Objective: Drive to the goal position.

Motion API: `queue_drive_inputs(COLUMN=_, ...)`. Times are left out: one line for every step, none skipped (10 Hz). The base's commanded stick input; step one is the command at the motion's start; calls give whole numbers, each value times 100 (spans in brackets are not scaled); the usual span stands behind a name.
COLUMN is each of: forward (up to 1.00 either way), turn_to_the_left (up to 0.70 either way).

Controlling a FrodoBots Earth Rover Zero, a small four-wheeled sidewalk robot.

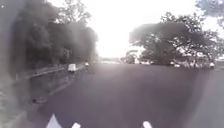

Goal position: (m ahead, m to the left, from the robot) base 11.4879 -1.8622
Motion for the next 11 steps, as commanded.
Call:
queue_drive_inputs(forward=70, turn_to_the_left=0)
queue_drive_inputs(forward=70, turn_to_the_left=0)
queue_drive_inputs(forward=70, turn_to_the_left=0)
queue_drive_inputs(forward=70, turn_to_the_left=-35)
queue_drive_inputs(forward=70, turn_to_the_left=-35)
queue_drive_inputs(forward=70, turn_to_the_left=-35)
queue_drive_inputs(forward=70, turn_to_the_left=-35)
queue_drive_inputs(forward=70, turn_to_the_left=-35)
queue_drive_inputs(forward=70, turn_to_the_left=-35)
queue_drive_inputs(forward=70, turn_to_the_left=-35)
queue_drive_inputs(forward=70, turn_to_the_left=-35)
